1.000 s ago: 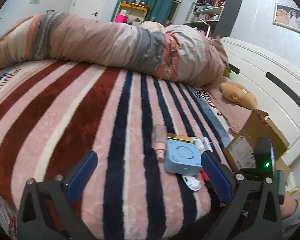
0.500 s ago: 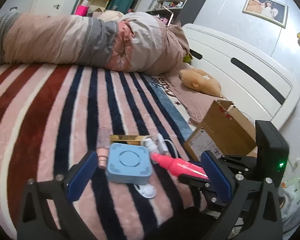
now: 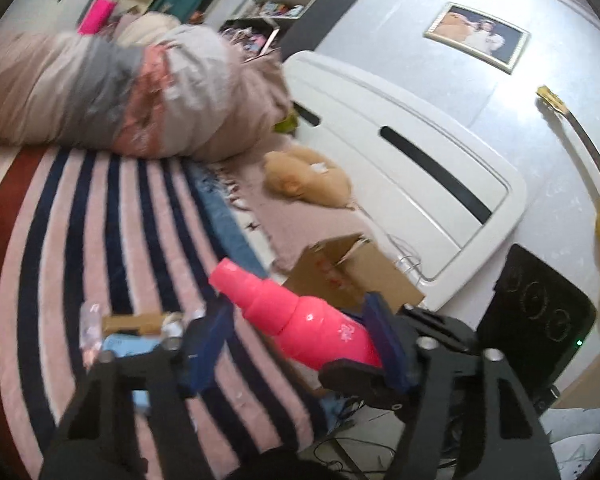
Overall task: Organize rigid objects
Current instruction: 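Carry the pink spray bottle into the cardboard box and open the right gripper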
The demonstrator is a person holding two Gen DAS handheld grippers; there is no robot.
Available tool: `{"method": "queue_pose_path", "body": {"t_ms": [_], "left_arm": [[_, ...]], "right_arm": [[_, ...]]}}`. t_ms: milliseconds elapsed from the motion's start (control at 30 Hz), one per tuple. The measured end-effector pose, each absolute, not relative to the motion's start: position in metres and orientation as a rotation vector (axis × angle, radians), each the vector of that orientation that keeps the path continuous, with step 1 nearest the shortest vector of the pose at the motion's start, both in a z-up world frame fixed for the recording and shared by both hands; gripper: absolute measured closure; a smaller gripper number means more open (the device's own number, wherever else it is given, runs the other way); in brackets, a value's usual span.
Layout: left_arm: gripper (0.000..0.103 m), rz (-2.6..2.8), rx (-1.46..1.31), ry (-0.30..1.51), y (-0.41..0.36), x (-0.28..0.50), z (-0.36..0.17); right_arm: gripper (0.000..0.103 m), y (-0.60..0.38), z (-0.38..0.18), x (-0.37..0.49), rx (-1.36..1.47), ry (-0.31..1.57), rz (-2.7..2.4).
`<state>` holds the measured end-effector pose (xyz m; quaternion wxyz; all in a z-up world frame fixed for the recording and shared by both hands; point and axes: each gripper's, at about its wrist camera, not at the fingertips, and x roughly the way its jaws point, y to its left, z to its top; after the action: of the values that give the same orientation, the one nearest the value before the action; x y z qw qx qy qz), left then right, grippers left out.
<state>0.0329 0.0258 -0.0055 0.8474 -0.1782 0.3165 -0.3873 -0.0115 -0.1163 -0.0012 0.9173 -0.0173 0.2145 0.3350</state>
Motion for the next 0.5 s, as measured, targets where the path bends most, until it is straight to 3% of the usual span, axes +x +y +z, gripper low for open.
{"method": "queue_pose_path", "body": {"t_ms": [67, 300, 500], "left_arm": [[0.056, -0.816, -0.332, 0.644, 0.010, 0.031, 0.008], [0.062, -0.820, -0.144, 0.599, -0.063, 0.029, 0.040], [0.070, -0.840, 0.007, 0.639, -0.139, 0.041, 0.036]], "right_arm": [[0.076, -0.129, 0.003, -0.010, -0.008, 0.427, 0.677], [0.076, -0.186, 0.010, -0.014, 0.038, 0.383, 0.589], [0.076, -0.241, 0.001, -0.016, 0.084, 0.432, 0.486]]}}
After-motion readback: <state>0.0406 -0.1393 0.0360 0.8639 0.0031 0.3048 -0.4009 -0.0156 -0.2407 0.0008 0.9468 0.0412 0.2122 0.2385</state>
